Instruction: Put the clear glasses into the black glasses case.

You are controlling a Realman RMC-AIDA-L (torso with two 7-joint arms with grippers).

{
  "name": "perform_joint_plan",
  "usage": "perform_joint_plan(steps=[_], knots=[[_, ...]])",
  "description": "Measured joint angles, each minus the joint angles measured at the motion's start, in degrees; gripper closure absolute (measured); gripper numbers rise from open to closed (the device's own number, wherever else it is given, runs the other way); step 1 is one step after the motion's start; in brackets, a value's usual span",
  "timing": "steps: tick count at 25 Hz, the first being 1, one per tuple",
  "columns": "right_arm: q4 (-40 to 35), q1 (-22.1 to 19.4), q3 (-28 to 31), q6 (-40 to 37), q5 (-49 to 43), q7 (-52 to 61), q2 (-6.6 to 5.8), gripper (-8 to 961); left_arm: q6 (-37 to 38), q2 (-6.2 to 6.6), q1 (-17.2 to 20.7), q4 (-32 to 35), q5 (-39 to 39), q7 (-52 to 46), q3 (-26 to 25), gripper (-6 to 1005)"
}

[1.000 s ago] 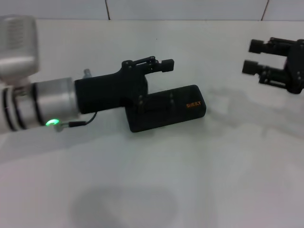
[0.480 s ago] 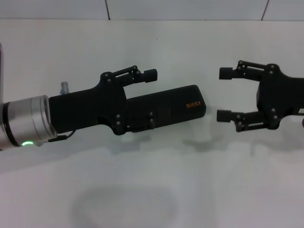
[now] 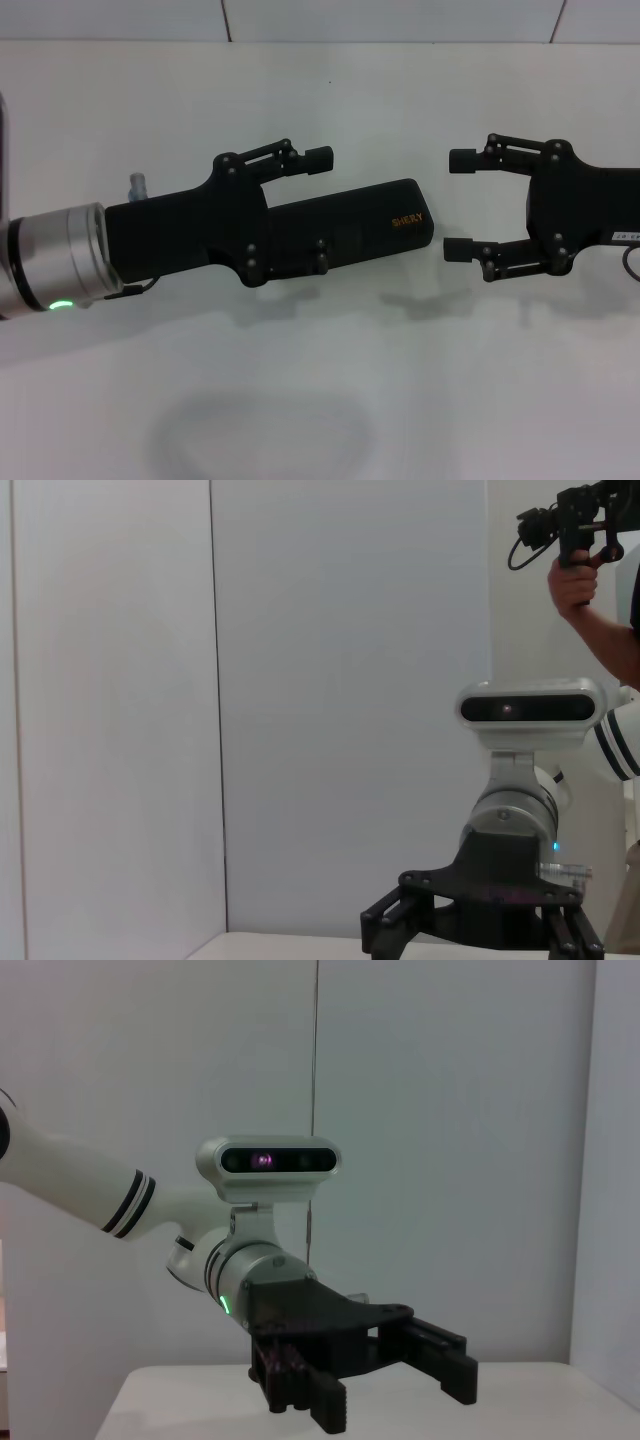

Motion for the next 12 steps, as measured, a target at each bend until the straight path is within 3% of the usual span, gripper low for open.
perform_joint_plan(steps=[12], knots=[[0.2, 0.0, 0.0, 1.0, -1.4, -1.6, 0.32, 65, -0.3, -0.39, -0.5, -1.5, -0.3, 1.3, -0.1, 206]])
